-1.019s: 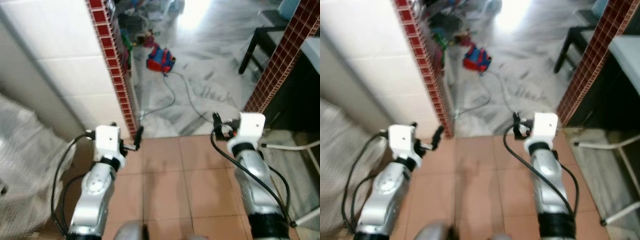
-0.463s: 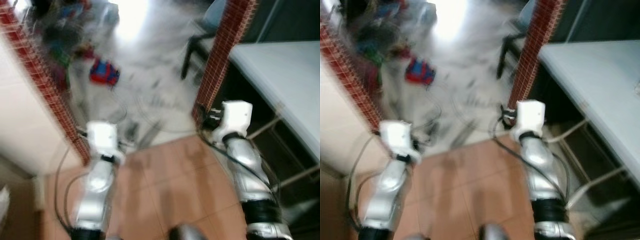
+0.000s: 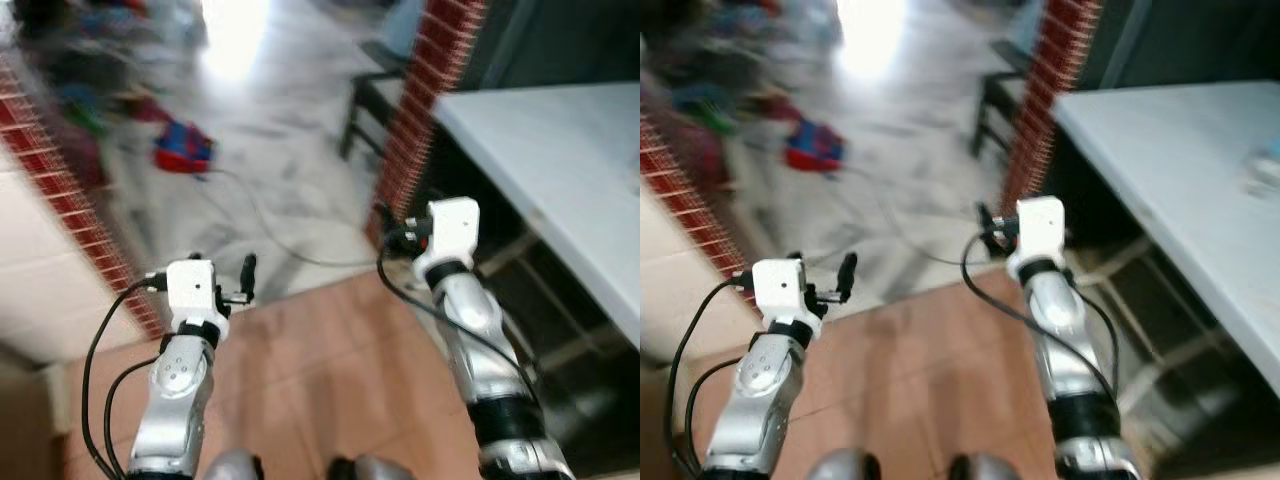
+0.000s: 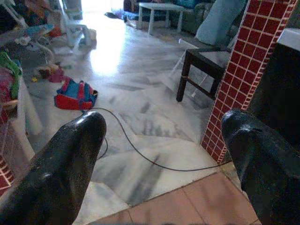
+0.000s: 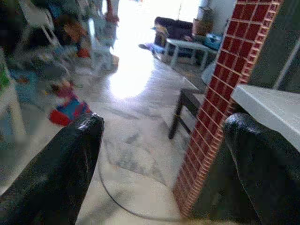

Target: Restocking fridge

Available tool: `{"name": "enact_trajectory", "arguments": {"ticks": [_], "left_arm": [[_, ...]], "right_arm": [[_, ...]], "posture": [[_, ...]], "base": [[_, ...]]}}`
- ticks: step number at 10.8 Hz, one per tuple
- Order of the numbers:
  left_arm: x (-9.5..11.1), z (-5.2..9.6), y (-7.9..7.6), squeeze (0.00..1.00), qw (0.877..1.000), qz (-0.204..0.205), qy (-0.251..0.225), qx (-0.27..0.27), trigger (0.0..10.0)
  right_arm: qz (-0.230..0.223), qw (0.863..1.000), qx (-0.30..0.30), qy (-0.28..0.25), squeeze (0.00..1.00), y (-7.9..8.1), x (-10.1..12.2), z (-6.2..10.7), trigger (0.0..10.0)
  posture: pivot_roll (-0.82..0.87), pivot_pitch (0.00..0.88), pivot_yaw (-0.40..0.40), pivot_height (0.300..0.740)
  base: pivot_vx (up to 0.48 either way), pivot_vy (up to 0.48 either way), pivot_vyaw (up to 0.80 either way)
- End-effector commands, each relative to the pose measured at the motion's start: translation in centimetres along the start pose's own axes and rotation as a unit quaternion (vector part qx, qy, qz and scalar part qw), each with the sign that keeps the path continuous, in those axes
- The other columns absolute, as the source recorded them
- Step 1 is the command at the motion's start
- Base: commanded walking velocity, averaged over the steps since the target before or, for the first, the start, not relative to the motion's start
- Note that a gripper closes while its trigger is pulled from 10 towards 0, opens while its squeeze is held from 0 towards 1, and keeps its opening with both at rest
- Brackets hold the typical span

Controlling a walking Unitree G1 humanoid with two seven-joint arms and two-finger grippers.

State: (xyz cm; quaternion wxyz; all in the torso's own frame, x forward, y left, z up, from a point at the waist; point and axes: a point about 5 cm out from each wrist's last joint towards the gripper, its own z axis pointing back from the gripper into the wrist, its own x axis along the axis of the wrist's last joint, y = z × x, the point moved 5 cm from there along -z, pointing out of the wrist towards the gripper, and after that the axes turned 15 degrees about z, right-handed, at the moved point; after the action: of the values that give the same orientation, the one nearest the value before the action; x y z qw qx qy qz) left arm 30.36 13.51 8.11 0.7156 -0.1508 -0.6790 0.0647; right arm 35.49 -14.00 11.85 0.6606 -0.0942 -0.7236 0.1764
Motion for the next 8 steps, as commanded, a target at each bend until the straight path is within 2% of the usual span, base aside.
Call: {"name": "enact_trajectory", "arguments": {"ticks": [1,3,5,7,8], "left_arm": [[0.4,-0.1,-0.3,0.00,1.000,0.000,-0.004,-0.018,10.0],[0.5,-0.7,-0.6,0.00,1.000,0.000,-0.004,-0.027,10.0],[0.5,-0.7,-1.0,0.00,0.999,0.002,-0.002,-0.038,10.0],[0.3,-0.6,-0.9,0.00,0.999,0.002,0.002,-0.038,10.0],[0.4,-0.7,-0.9,0.00,0.999,0.003,0.002,-0.038,10.0]], "right_arm": [[-0.010,1.000,0.023,0.004,0.00,1.3,-0.2,0.7,10.0],[0.000,1.000,0.010,0.016,0.00,1.6,-0.7,1.5,10.0],[-0.017,1.000,0.013,-0.013,0.00,0.8,0.2,1.8,10.0],[-0.016,1.000,-0.007,-0.008,0.00,-0.2,0.2,1.4,10.0],[-0.012,1.000,-0.007,-0.022,0.00,-0.4,1.1,1.1,10.0]], "posture": [[0.01,0.000,0.006,0.740],[-0.01,0.000,0.021,0.740],[-0.01,0.000,0.032,0.740],[-0.01,0.000,0.034,0.740],[-0.01,0.000,0.032,0.740]], "base": [[0.274,0.000,0.00],[0.416,0.000,0.00],[0.422,0.000,0.00],[0.424,0.000,-0.80],[0.420,0.000,-0.80]]}}
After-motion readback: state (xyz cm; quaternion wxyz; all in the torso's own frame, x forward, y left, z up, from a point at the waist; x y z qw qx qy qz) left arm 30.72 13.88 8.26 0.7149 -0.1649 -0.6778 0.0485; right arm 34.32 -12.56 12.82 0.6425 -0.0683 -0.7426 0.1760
